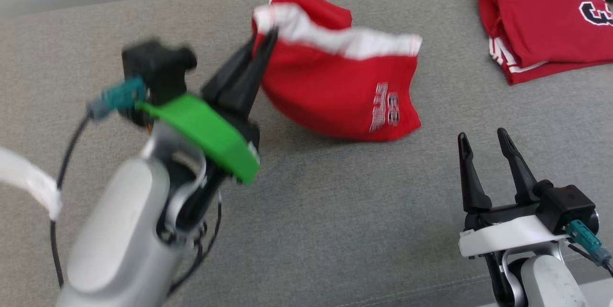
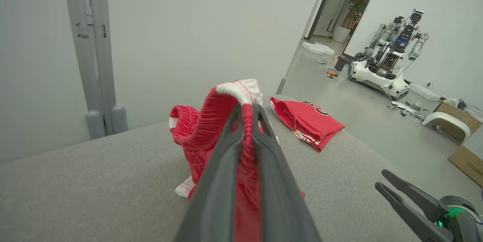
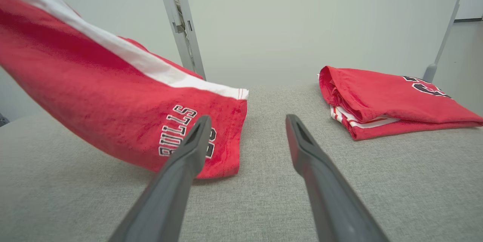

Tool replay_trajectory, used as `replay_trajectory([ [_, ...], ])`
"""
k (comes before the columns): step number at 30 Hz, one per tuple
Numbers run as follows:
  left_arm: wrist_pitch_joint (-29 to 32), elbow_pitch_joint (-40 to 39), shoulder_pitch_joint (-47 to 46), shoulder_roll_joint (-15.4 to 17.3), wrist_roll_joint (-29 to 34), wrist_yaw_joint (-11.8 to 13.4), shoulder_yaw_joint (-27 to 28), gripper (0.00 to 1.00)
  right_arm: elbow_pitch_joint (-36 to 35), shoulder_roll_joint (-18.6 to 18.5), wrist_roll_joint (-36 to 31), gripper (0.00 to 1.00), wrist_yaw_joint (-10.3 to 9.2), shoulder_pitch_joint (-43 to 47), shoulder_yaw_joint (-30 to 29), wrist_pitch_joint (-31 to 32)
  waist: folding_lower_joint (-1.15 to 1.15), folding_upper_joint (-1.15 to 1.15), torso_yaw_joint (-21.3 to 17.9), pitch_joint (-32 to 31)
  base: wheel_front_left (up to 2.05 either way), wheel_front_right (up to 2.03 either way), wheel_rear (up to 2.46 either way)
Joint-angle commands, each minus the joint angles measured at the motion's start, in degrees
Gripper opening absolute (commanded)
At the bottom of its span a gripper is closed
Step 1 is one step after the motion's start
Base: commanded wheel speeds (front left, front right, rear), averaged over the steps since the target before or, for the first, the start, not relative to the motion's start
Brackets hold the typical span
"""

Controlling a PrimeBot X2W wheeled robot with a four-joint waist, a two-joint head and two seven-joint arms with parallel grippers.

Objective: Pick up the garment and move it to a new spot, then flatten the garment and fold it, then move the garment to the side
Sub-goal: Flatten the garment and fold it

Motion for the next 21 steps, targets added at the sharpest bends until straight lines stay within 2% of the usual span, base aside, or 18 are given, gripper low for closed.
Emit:
replay_trajectory([
  [1,-1.67,-0.15,6.02,1.01,-1.04,0.44,-0.05,0.00,-0.22,-0.04,-0.70,1.00,-0.07,0.38,-0.50,-0.01,0.00,0.00,2.24,0.56,0.00,0.00,0.00],
  [4,-6.44,1.15,15.66,2.56,-1.71,-0.10,0.03,0.00,-0.39,-0.05,-1.55,1.00,-0.07,0.19,-0.97,0.00,0.00,0.00,3.64,1.01,0.00,0.00,0.00],
  [7,-11.02,3.57,23.35,2.54,-2.65,-0.92,-0.59,0.00,-0.64,-0.05,-2.38,1.00,-0.07,-0.13,-1.33,0.00,0.00,0.00,4.95,1.14,0.00,0.00,0.00],
  [12,-13.84,6.37,28.84,1.95,-4.27,-2.42,-3.12,0.00,-1.00,-0.73,-3.01,1.00,-0.07,0.19,-1.45,-0.01,0.00,0.00,6.84,1.16,0.00,0.00,0.00],
  [13,-13.99,6.79,29.36,1.68,-4.63,-2.53,-3.61,0.24,-0.96,-0.93,-2.99,1.00,-0.07,0.18,-1.36,-0.01,0.00,0.00,7.08,1.14,0.00,0.00,0.00],
  [15,-14.46,7.04,29.63,1.48,-4.93,-2.93,-4.17,0.43,-0.94,-1.08,-2.91,1.00,-0.07,0.17,-1.32,-0.01,0.00,0.00,7.42,1.09,0.00,0.00,0.00],
  [16,-14.53,7.12,29.74,1.35,-5.27,-2.94,-4.35,0.46,-0.95,-1.11,-2.87,1.00,-0.07,0.20,-1.31,-0.01,0.00,0.00,7.52,1.06,0.00,0.00,0.00],
  [17,-14.64,7.15,29.62,1.49,-5.17,-2.98,-4.60,0.59,-0.94,-1.26,-2.82,1.00,-0.07,0.29,-1.21,-0.01,0.00,0.00,7.61,1.01,0.00,0.00,0.00],
  [18,-14.69,7.12,29.49,1.60,-5.16,-3.07,-4.71,0.68,-0.92,-1.35,-2.78,1.00,-0.07,0.39,-1.12,0.00,0.00,0.00,7.65,0.97,0.00,0.00,0.00],
  [20,-14.76,6.84,29.35,1.93,-5.18,-3.17,-5.00,0.69,-0.88,-1.52,-2.73,1.00,-0.07,0.63,-0.87,-0.01,0.00,0.00,7.61,0.88,0.00,0.00,0.00],
  [21,-14.77,6.65,29.31,2.14,-5.06,-3.20,-5.05,0.49,-0.88,-1.58,-2.69,1.00,-0.07,0.73,-0.76,0.00,0.00,0.00,7.52,0.84,0.00,0.00,0.00],
])
